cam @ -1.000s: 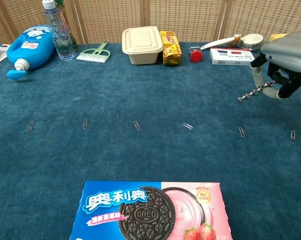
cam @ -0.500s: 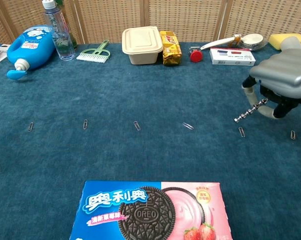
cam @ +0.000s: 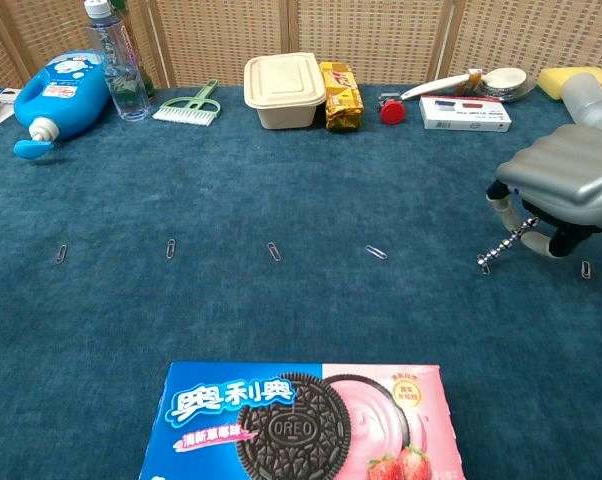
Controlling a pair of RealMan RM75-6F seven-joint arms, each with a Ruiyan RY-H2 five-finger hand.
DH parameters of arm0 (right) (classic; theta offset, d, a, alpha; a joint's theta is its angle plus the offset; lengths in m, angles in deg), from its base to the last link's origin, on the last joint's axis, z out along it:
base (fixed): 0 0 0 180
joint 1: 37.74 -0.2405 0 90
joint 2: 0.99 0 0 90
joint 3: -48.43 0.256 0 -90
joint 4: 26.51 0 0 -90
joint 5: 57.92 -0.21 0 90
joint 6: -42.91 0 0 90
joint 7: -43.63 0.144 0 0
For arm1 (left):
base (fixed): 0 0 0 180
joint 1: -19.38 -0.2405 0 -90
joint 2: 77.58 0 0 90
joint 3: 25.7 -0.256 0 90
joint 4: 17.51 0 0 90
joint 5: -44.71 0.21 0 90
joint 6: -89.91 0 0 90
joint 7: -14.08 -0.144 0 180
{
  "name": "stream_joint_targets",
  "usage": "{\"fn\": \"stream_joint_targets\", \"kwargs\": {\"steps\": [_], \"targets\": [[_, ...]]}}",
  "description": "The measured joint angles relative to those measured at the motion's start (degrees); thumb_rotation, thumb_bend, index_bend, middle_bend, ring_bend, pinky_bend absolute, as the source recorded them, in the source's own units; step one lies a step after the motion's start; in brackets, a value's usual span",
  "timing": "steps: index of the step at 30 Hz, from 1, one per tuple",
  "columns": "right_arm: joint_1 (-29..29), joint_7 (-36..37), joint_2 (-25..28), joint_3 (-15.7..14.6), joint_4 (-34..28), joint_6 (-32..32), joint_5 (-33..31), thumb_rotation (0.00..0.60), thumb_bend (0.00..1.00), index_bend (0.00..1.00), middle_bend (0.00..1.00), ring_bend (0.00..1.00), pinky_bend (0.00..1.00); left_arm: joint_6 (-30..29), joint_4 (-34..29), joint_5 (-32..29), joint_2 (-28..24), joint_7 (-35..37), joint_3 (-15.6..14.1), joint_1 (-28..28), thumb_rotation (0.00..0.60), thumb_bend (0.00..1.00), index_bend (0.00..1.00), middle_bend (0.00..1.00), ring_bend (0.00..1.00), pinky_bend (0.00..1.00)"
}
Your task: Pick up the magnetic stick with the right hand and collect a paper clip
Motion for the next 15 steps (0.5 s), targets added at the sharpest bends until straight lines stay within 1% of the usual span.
{"fn": "stream_joint_targets", "kwargs": {"steps": [15], "targets": [[-0.05,-0.2,-0.3,0.6,2.14,-1.02,-1.33,0.6,0.45,0.62,0.87,0.82,0.58,0.1,-0.01,-0.27,-0.02,-0.07,0.1,0.01,0.6,0.42,0.01,0.15,0.03,0.1]]}}
